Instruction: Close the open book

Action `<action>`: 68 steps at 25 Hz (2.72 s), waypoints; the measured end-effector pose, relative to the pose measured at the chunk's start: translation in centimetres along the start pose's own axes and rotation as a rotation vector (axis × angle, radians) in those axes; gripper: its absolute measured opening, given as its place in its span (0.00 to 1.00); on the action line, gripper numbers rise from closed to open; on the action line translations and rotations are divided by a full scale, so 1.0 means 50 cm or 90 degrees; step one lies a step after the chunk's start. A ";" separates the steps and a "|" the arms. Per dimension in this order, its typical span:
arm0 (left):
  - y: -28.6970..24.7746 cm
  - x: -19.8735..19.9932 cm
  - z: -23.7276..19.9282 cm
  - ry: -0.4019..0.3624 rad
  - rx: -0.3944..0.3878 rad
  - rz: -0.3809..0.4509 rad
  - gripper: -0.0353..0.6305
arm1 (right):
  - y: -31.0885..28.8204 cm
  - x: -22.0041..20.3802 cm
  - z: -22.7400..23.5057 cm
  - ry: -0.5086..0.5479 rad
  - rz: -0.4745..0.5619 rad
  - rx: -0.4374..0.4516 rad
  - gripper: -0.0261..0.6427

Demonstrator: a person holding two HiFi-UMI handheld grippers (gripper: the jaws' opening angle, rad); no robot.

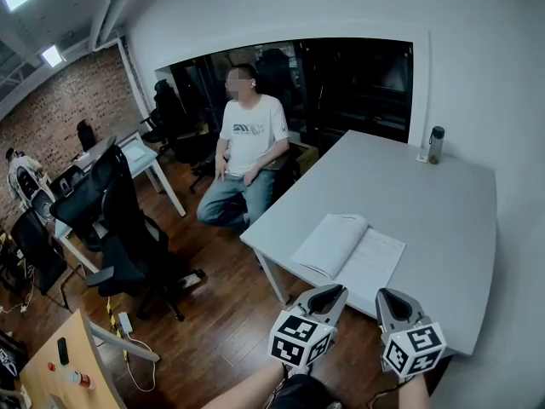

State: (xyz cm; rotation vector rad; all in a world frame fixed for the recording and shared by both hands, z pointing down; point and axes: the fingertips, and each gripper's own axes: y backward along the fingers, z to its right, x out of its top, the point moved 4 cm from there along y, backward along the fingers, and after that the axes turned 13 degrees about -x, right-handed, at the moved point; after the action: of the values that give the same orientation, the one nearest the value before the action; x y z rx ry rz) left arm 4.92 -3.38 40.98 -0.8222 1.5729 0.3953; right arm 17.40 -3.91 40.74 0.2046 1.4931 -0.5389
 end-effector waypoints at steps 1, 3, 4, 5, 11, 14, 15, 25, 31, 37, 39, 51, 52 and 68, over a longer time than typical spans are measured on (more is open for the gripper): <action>-0.011 -0.001 -0.020 -0.002 -0.005 -0.003 0.10 | -0.018 -0.002 0.004 0.002 -0.004 -0.008 0.04; -0.035 -0.001 -0.063 -0.001 -0.017 -0.006 0.10 | -0.060 -0.004 0.009 0.007 -0.010 -0.025 0.04; -0.046 0.000 -0.085 0.001 -0.023 -0.008 0.10 | -0.081 -0.005 0.010 0.009 -0.014 -0.034 0.04; -0.056 0.001 -0.107 0.003 -0.031 -0.010 0.10 | -0.102 -0.005 0.011 0.009 -0.018 -0.044 0.04; -0.099 -0.009 -0.226 0.017 -0.073 -0.035 0.10 | -0.207 -0.016 0.006 0.002 -0.049 -0.107 0.04; -0.119 -0.023 -0.268 0.023 -0.095 -0.048 0.10 | -0.240 -0.024 0.007 -0.002 -0.061 -0.139 0.04; -0.125 -0.028 -0.279 0.026 -0.102 -0.053 0.10 | -0.249 -0.027 0.007 -0.004 -0.065 -0.148 0.04; -0.164 -0.073 -0.347 0.046 -0.090 -0.086 0.10 | -0.301 -0.052 0.016 -0.004 -0.104 -0.163 0.04; -0.174 -0.112 -0.357 0.054 -0.072 -0.115 0.10 | -0.318 -0.096 0.025 -0.001 -0.140 -0.145 0.04; -0.179 -0.168 -0.383 0.080 -0.075 -0.165 0.10 | -0.337 -0.135 0.022 0.001 -0.173 -0.131 0.04; -0.179 -0.183 -0.396 0.089 -0.067 -0.174 0.14 | -0.341 -0.141 0.015 0.004 -0.178 -0.121 0.04; -0.197 -0.263 -0.444 0.160 -0.058 -0.227 0.44 | -0.337 -0.145 0.036 0.008 -0.192 -0.130 0.04; -0.200 -0.266 -0.445 0.164 -0.059 -0.227 0.44 | -0.336 -0.146 0.037 0.009 -0.193 -0.130 0.04; -0.207 -0.262 -0.397 0.145 -0.066 -0.233 0.44 | -0.312 -0.147 0.050 0.009 -0.191 -0.135 0.04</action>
State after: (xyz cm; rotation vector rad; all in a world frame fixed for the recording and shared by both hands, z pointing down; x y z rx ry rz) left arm -2.21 -20.23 59.38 -1.2448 1.5759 0.1210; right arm 12.57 -16.99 51.17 -0.1845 1.5932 -0.6119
